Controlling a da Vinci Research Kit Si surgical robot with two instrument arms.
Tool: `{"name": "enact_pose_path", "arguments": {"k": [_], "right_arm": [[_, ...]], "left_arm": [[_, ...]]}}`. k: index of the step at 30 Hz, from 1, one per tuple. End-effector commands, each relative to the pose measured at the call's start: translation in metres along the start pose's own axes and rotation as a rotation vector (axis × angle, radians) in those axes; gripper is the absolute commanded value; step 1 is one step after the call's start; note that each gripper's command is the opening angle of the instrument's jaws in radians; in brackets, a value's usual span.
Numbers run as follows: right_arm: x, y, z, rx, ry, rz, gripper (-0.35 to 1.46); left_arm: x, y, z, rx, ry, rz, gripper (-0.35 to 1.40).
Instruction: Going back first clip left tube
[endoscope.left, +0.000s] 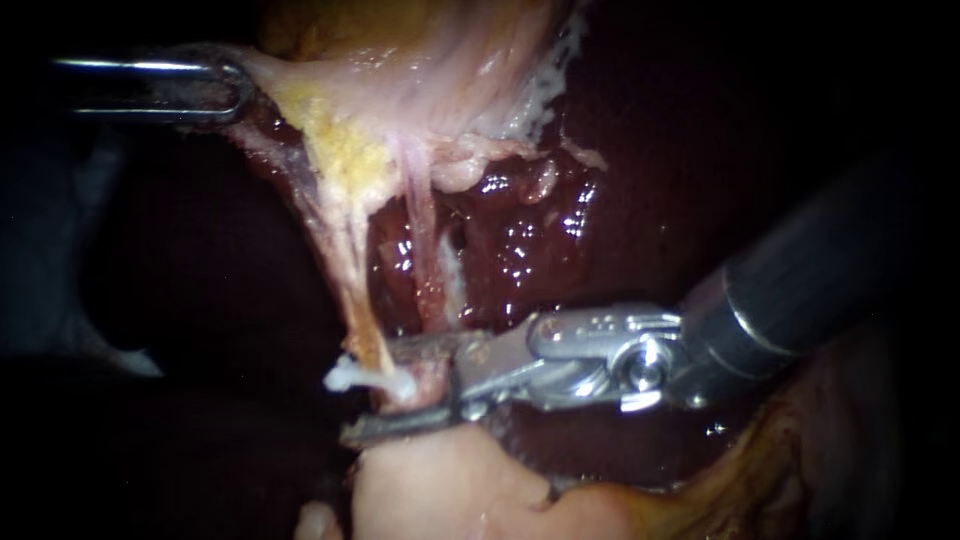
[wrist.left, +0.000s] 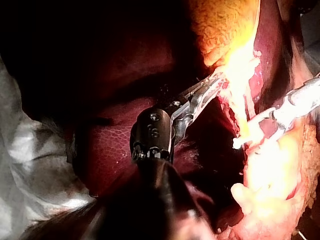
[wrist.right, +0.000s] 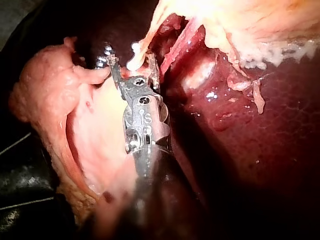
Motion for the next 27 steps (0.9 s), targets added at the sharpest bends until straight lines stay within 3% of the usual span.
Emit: {"name": "enact_pose_path", "arguments": {"k": [1, 10, 18, 27], "right_arm": [[0.0001, 0.0000, -0.0006, -0.002, -0.001, -0.038, 0.50], [-0.0001, -0.0004, -0.0087, -0.023, -0.008, -0.192, 0.50], [0.0003, 0.0007, -0.0159, -0.035, -0.012, -0.198, 0.50], [0.0000, 0.0017, -0.0186, -0.036, -0.014, -0.197, 0.50]], "left_arm": [[0.0000, 0.0000, 0.0000, -0.001, 0.000, 0.000, -0.35], [0.0000, -0.0001, -0.0003, -0.003, -0.001, 0.001, -0.35], [0.0000, -0.0001, -0.0004, -0.003, -0.002, 0.001, -0.35], [0.0000, -0.0001, -0.0005, -0.004, -0.002, 0.001, -0.35]]}}
